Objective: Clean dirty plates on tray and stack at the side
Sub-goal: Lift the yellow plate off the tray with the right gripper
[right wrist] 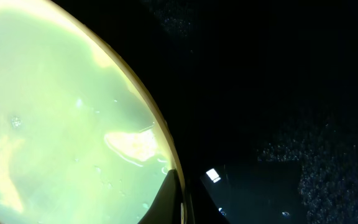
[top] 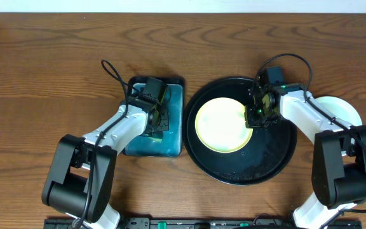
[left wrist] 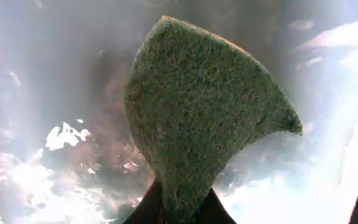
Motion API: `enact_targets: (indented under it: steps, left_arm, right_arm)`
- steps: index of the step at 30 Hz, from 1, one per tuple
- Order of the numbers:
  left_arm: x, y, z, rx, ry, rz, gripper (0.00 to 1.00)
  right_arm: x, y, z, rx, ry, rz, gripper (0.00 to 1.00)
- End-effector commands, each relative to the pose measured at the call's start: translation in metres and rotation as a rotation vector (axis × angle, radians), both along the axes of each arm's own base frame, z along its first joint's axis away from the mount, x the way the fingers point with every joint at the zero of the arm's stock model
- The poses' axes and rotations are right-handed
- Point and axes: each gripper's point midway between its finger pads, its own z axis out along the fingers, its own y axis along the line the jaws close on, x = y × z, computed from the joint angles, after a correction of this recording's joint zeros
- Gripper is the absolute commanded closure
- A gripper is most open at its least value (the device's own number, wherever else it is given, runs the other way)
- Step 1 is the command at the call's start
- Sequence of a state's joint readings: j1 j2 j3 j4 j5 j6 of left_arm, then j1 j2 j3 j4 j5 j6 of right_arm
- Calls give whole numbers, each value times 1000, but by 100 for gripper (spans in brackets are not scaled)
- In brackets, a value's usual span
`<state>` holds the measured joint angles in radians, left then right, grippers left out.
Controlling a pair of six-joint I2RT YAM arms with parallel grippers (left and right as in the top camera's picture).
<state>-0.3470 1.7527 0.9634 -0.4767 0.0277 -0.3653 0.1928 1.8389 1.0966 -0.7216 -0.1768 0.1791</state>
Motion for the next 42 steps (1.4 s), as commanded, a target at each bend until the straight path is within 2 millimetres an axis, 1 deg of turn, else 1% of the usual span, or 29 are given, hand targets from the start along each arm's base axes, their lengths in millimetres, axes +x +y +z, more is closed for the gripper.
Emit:
enact_targets:
  steps: [1,5,7,8,9,10,12,14,17,21,25,28,31,33,38,42]
  left_arm:
    - [-1,5,1,18,1,6,93]
    - [6,2,19,-2,-54,6,92]
    - [6,2,29,-9,-74,6,62]
    - [5,2,34,-12,-81,6,51]
    - [4,3,37,-13,-84,6,45]
    - [2,3,40,-13,-84,6,42]
    - [-3,5,43,-10,-73,6,38]
    - [-8,7,42,-3,-53,6,35]
    - [-15,10,39,7,-21,14,33]
    - [-24,13,37,19,16,20,33]
    - [-29,14,36,27,36,20,33]
    - [-31,15,35,30,47,20,33]
    - [-34,16,35,34,56,19,33]
    - [-35,17,35,35,61,19,33]
    - [-35,17,35,35,60,19,33]
    - [-35,16,35,35,60,19,33]
  right_arm:
    - [-3,-10,-7,-41,14,-11,99]
    - [-4,-10,-7,-42,14,-11,99]
    - [-3,-10,-7,-41,11,-11,99]
    - [-3,-10,-7,-40,10,-11,99]
    - [-2,-10,-7,-40,10,-11,99]
    - [-2,-9,-7,-40,9,-11,98]
    - [-1,-9,-7,-38,3,-12,92]
    - [1,-9,-7,-37,-4,-19,91]
    - [4,-8,-6,-31,-12,-42,99]
    - [3,4,-4,28,-8,-28,99]
    - [-3,20,-1,103,15,0,99]
    - [-7,33,3,192,38,5,99]
    - [-3,42,11,294,35,-3,99]
    - [1,42,15,332,27,-16,99]
    - [7,28,15,338,20,-62,99]
    - [13,22,17,352,-6,-57,99]
